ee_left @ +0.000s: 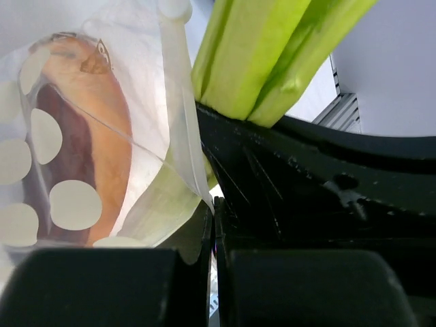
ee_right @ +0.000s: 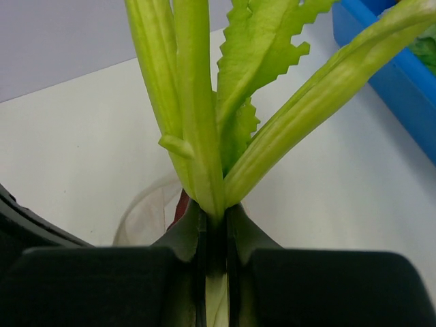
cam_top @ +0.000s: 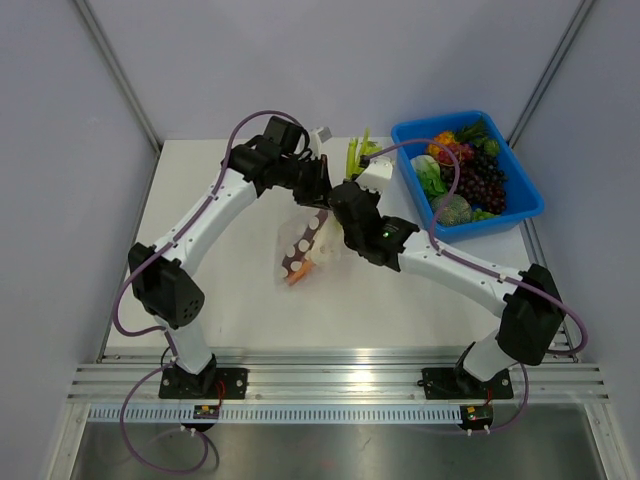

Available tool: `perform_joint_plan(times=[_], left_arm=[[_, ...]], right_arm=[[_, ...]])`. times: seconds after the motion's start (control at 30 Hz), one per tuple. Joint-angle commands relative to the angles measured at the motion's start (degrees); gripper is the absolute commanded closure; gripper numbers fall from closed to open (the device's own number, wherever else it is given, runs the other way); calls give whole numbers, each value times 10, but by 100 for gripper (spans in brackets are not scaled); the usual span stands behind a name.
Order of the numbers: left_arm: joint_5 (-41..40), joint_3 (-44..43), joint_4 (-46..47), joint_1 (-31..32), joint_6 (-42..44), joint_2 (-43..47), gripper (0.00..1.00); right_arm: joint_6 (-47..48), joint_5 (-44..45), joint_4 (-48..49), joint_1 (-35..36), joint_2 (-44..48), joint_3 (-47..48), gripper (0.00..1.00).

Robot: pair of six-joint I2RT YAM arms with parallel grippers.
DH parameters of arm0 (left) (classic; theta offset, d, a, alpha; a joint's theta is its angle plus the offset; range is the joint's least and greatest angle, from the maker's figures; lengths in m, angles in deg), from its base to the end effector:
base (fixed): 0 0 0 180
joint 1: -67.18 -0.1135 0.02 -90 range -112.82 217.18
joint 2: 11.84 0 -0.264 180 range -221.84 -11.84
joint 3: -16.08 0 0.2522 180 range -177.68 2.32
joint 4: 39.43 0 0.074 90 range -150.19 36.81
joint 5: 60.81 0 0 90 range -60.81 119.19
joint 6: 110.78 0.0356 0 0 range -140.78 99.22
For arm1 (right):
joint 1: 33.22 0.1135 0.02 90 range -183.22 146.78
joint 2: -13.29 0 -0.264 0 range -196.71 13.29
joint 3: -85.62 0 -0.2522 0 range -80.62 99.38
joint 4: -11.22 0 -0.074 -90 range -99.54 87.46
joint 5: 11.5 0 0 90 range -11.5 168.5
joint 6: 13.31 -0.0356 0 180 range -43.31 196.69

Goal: Place the food in the zip-top bag and seal the zipper
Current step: Place the fake vegetable in the zipper food storage bag.

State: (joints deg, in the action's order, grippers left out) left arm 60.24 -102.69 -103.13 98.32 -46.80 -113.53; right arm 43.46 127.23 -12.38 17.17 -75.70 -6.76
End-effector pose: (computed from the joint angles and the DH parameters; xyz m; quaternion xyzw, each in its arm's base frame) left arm 0.3212 -0.2155 0.3701 0.1388 0.8900 -0.3888 0.1937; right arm 0.2475 0.2571 0.3303 0.1047 0.7926 0.0671 0.5969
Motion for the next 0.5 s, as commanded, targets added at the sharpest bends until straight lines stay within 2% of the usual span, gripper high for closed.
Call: perform_joint_plan(times=[0.0, 0.47], left_arm=[[16, -20, 47, -5, -17, 28, 100], [11, 28, 87, -40, -64, 47, 100]], right_arm=[[-75, 36, -1, 22, 11, -18, 100], [-145, 6, -33, 27, 52, -49, 100]])
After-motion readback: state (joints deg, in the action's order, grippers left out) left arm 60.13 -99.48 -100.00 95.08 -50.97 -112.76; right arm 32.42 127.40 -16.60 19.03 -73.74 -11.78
